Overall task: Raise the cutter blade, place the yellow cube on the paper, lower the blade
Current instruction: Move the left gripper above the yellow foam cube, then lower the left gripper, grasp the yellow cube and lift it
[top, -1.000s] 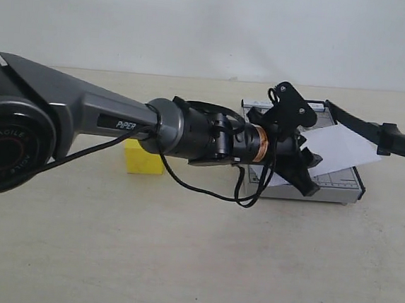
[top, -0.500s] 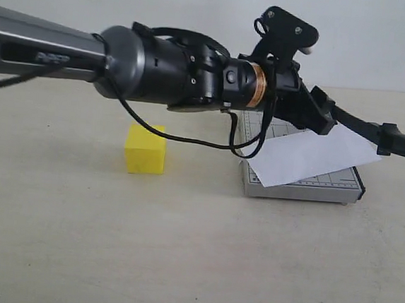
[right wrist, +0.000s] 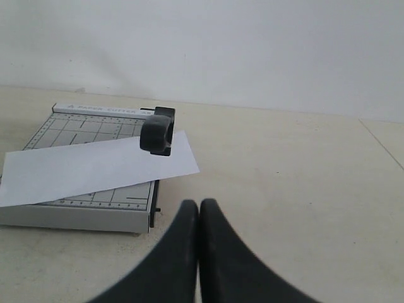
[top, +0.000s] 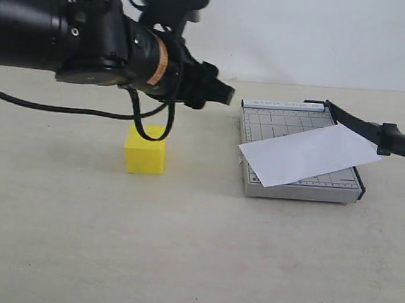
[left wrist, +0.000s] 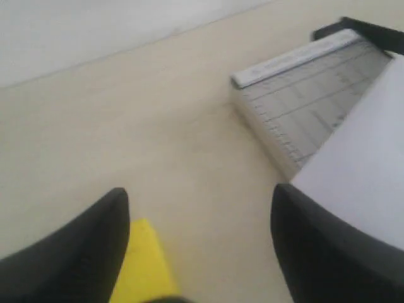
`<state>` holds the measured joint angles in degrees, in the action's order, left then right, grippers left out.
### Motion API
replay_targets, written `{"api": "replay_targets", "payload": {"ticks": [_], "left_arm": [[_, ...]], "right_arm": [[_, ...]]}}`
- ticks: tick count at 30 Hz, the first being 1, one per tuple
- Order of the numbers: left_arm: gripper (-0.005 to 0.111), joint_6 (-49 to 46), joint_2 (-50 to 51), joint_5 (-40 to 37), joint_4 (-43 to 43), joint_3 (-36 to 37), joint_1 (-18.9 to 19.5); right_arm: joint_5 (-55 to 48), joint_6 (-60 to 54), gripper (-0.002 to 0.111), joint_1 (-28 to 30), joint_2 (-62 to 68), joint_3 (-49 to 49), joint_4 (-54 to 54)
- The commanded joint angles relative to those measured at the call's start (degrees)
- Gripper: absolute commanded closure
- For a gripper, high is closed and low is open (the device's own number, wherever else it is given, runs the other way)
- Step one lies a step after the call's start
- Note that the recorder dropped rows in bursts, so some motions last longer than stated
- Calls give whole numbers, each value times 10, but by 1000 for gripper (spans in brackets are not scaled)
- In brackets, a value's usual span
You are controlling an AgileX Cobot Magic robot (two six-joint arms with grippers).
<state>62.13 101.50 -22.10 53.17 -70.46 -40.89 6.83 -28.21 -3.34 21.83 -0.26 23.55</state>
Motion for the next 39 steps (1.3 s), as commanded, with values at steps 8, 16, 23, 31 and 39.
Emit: {"api": "replay_targets", "payload": {"ticks": [8,16,23,31,39], "left_arm": [[42,18,45,-49,-162,5,52],[31,31,73,-73,-156,4,63],[31,43,81,-54,-147,4,73],[31,42,109,-18,-149,-2,73],[25,7,138,-45,-149,-46,73]], "right_arm": [[2,-2,108,0,-48,3,1],[2,-2,108,0,-48,3,1],[2,-2,108,0,-48,3,1],[2,-2,108,0,-48,3,1],[2,-2,108,0,-48,3,2]]}}
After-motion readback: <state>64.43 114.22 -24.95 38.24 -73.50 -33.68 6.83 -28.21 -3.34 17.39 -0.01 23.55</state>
